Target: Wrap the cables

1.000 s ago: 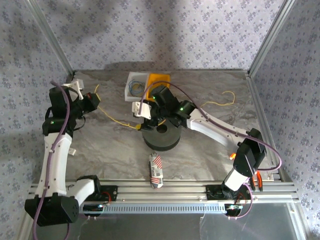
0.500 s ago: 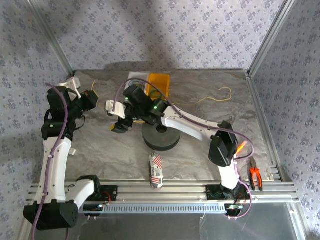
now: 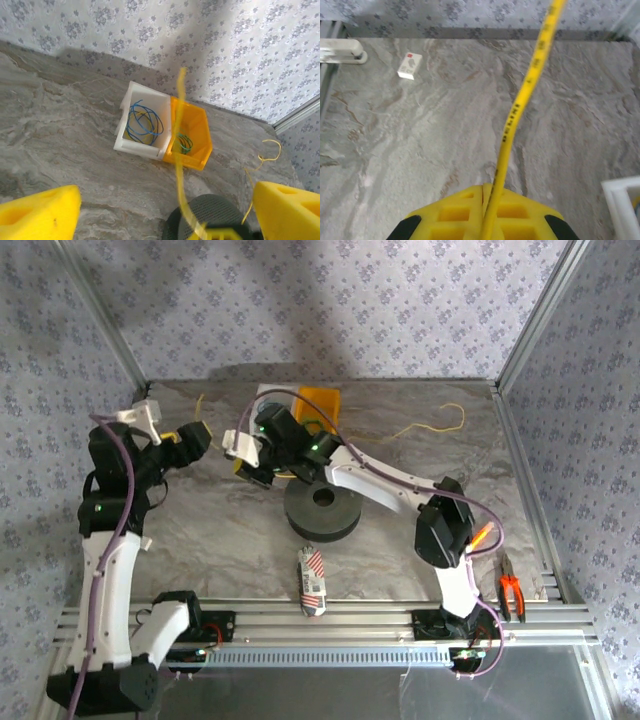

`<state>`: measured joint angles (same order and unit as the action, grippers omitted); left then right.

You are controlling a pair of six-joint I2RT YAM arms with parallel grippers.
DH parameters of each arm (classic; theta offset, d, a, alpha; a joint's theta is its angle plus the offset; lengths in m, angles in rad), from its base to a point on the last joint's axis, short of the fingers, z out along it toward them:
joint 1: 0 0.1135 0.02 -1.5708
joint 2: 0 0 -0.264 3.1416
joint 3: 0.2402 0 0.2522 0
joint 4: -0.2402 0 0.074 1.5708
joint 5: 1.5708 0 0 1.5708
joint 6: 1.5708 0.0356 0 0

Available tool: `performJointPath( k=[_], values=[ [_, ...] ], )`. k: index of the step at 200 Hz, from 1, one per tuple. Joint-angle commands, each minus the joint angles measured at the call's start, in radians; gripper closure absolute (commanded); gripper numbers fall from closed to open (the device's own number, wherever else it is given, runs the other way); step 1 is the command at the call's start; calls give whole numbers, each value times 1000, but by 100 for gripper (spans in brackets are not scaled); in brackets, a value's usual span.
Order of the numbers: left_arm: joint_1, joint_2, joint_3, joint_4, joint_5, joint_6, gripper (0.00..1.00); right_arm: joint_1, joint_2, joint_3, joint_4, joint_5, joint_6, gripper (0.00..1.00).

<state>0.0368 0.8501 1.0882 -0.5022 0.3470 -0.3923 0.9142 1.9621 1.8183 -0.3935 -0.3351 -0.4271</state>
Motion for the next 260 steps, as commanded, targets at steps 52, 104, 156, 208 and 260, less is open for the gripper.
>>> performJointPath(
  k=[52,104,156,208,260],
  values=[
    [-77,-121,-340,-33,87,-26,12,-154,-135,-78,63,-102,13,100],
    [-472,250,-363,174,-113,-81,13,-154,-133,-63,72,-98,37,100],
    [-517,549,-373,519,-2,-183,13,-153,-167,-91,79,-85,46,100],
    [-522,668,-400,816,100,-311,12,-156,-183,-135,89,-79,51,100],
    [-539,772,-367,870,130,-344,19,-164,-192,-167,101,-71,59,100]
  ],
)
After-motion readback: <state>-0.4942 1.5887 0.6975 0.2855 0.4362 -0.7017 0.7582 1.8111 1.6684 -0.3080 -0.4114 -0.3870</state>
